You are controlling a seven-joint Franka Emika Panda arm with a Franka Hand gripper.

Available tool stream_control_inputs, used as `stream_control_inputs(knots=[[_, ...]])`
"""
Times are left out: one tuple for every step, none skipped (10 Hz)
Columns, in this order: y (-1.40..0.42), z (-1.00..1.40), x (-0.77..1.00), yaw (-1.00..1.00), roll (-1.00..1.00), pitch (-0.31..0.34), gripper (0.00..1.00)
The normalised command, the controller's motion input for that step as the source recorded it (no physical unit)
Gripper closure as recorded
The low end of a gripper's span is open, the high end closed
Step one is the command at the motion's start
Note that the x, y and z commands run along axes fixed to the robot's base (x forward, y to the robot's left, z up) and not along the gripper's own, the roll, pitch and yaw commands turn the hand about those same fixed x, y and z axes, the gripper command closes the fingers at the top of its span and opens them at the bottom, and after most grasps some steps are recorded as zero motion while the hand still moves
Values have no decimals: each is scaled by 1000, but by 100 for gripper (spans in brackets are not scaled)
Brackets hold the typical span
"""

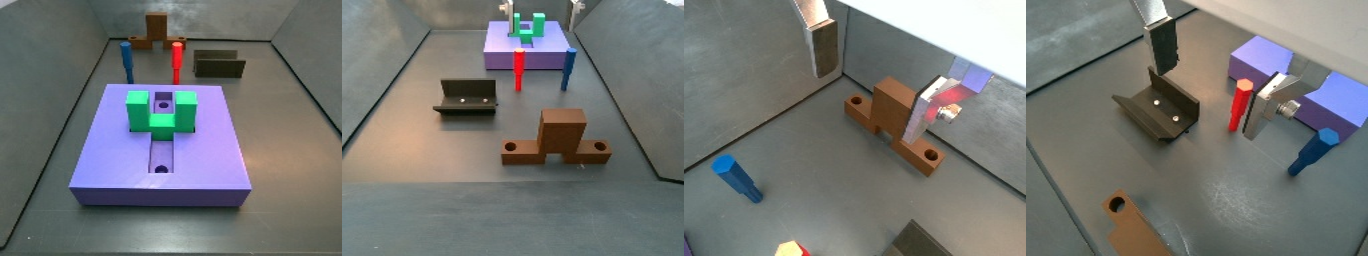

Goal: Pick up the brown object. Move up. Move to above the board. Insert the brown object.
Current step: Pick up the brown object.

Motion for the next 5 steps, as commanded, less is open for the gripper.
stream_control_inputs(knots=[[497, -280, -149, -114, 0, 0, 0], [677, -329, -203, -186, -37, 0, 0], [740, -337, -220, -171, -59, -7, 0], [763, -291, -200, -146, -67, -9, 0], [763, -283, -189, -146, -66, -9, 0]])
